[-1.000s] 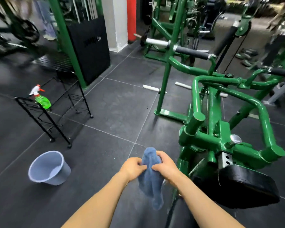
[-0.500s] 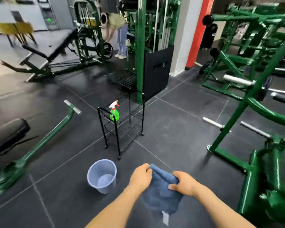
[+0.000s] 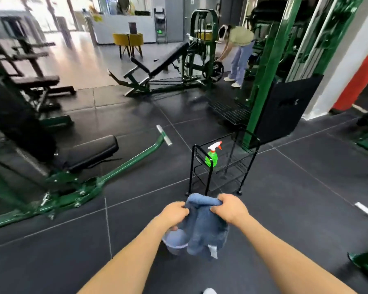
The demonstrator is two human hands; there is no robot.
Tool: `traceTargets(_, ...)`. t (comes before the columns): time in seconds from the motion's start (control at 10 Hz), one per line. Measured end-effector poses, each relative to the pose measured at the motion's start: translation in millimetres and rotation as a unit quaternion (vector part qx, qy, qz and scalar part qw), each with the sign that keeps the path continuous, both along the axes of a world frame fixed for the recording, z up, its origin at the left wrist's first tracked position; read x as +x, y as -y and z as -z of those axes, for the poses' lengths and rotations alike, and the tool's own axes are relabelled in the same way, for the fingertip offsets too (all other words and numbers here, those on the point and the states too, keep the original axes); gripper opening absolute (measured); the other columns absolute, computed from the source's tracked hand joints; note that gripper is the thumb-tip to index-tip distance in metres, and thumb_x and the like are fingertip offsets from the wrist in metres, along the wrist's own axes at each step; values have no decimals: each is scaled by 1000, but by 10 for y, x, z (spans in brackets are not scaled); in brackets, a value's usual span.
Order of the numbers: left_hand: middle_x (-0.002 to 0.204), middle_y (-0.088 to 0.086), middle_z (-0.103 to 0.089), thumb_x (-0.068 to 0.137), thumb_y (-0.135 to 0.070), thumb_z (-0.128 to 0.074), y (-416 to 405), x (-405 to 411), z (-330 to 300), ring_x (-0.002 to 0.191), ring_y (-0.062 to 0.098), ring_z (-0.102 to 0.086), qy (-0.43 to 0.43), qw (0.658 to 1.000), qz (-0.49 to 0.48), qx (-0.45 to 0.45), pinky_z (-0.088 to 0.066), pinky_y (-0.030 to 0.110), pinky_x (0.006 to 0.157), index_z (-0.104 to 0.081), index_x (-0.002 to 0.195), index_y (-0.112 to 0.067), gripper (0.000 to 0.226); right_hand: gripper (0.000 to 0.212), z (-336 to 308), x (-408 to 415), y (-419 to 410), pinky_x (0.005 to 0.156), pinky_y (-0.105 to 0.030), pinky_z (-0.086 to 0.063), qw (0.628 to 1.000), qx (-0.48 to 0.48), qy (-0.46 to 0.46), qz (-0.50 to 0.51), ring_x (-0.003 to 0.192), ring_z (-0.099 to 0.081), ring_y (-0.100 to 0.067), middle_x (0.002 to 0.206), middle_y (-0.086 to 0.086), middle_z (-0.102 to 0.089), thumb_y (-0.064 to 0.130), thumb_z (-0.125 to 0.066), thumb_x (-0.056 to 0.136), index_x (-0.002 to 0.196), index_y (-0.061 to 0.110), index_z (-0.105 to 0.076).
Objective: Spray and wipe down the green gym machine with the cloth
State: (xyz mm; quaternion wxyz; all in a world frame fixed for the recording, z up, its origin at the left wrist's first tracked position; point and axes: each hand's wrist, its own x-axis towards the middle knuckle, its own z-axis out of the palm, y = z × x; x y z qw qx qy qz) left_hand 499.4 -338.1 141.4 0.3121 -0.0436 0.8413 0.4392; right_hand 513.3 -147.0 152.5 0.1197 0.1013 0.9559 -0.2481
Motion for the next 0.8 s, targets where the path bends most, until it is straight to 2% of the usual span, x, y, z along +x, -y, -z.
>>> traceTargets(0.1,90,0,-54,92,-19,-43,167,-257,142,83,20,-48,36,997,-69,12,-43,31,69,-61,101,-19,21,24,125,-479,141,50,-26,-32,998,-16,27,-47,71,-50,-21,63,5,-46,23,-60,78,64,20,-41)
traceTargets(0.2,93,-4,-49,97,-21,-44,239,-497,267,93,20,-47,59,986,-154,24,-44,32,81,-43,77,-31,23,21,289,-934,233,52,-28,-33,993,-22,63,-100,67,-48,-20,62,4,-46,20,-58,76,65,19,-40)
traceTargets(0.3,89,-4,-48,98,-19,-43,257,-673,392,91,20,-44,84,974,-208,34,-42,31,79,-40,76,-32,26,19,478,-1280,321,52,-29,-33,985,-18,93,-144,69,-49,-20,63,3,-47,18,-57,76,65,19,-40)
traceTargets(0.4,102,-3,-55,99,-22,-45,279,-804,533,97,19,-51,98,961,-257,37,-44,29,78,-51,109,-33,16,19,730,-1605,408,49,-26,-33,973,-11,134,-185,69,-50,-20,65,2,-47,14,-54,77,65,19,-39)
traceTargets(0.5,125,-1,-55,98,-30,-48,341,-857,679,114,21,-53,127,946,-297,27,-47,32,89,-38,145,-24,49,20,958,-1860,490,53,-26,-36,966,6,153,-207,73,-50,-20,71,2,-48,11,-51,81,68,20,-39)
traceTargets(0.6,111,0,-58,96,-27,-49,417,-868,849,106,20,-57,141,926,-348,26,-48,32,85,-39,145,-22,49,19,1194,-2072,570,68,-27,-41,960,2,173,-220,83,-53,-22,87,-2,-56,7,-47,85,73,21,-41)
traceTargets(0.7,83,-3,-53,94,-22,-50,455,-850,977,71,13,-47,147,909,-389,35,-40,25,63,-45,140,-21,46,23,1461,-2237,661,82,-28,-44,939,-11,209,-275,105,-58,-26,113,-10,-61,6,-49,88,109,13,-55)
traceTargets(0.8,77,-2,-51,94,-21,-50,480,-843,1006,66,12,-43,150,906,-394,34,-35,22,56,-45,140,-20,46,34,1614,-2355,711,88,-26,-42,926,2,239,-293,116,-55,-26,123,-12,-59,10,-54,90,124,7,-55)
